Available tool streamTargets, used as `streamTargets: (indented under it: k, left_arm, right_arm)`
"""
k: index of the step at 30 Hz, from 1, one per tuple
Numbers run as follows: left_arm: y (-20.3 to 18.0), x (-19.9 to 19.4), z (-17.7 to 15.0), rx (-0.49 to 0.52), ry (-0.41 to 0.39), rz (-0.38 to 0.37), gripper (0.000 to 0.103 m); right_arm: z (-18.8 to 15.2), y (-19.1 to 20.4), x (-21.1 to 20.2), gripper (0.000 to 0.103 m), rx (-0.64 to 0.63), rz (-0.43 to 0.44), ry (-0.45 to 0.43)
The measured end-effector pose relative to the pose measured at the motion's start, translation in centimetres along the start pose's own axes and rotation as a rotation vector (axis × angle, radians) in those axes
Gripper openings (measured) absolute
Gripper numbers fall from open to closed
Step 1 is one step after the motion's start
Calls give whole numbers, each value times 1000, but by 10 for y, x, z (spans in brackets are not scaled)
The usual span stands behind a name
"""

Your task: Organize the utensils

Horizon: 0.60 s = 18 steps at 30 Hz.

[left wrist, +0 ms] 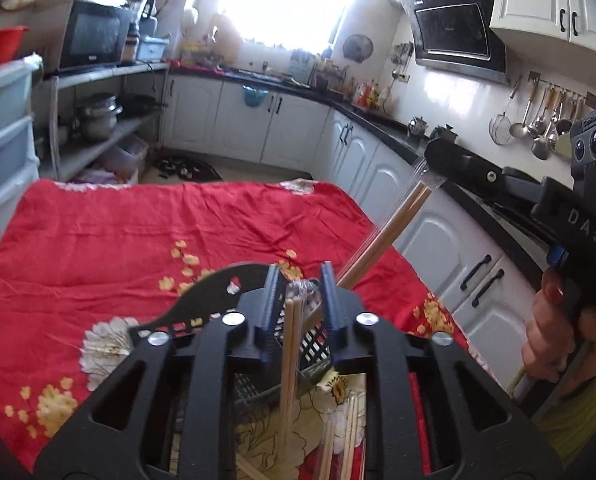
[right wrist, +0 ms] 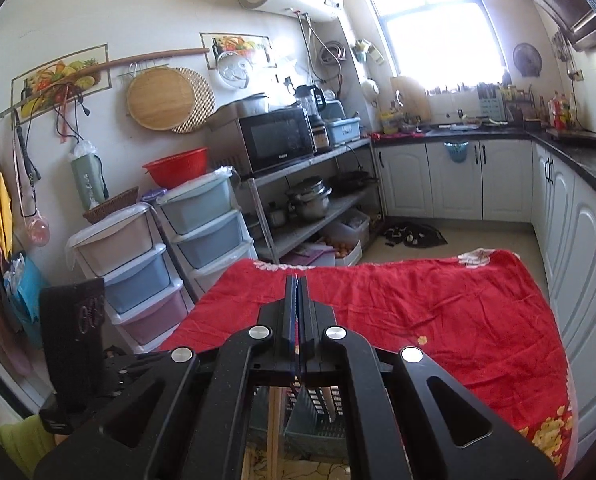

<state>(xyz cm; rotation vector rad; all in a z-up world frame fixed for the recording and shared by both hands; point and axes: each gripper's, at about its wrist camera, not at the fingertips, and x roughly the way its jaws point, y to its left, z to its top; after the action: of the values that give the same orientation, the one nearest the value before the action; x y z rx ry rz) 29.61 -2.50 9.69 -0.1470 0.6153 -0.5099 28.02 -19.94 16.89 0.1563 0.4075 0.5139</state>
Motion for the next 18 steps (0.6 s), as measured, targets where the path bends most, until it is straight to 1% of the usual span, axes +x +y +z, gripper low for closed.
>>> streamTargets:
  k: [1, 4, 8, 12, 14, 15, 16, 18]
  left_arm:
    - [0, 3, -1, 0, 7, -1, 24]
    - [1, 10, -5, 4, 28, -5, 29]
    - [2, 23, -5, 7, 58, 17, 30]
    - [5, 35, -6, -1, 76, 22, 30]
    - [5, 39, -6, -1, 87, 21, 25]
    - [6, 41, -6, -2, 92, 19, 12]
    - [6, 42, -5, -3, 97, 21, 3]
    - [7, 39, -2, -13, 92, 20, 3]
  right_arm:
    - [-1, -2, 0, 1, 3, 4, 8]
    - [-3, -8, 2, 1, 17, 17, 30]
    - [-5, -15, 3, 1, 40, 27, 41]
    - [-7, -18, 3, 1, 52, 36, 53]
    - [-9, -19, 4, 1, 58, 42, 62]
    - [-10, -20, 4, 1, 63, 44, 66]
    - [-10, -21, 5, 1, 66, 47, 70]
    - [-11, -23, 8, 1, 71, 57, 83]
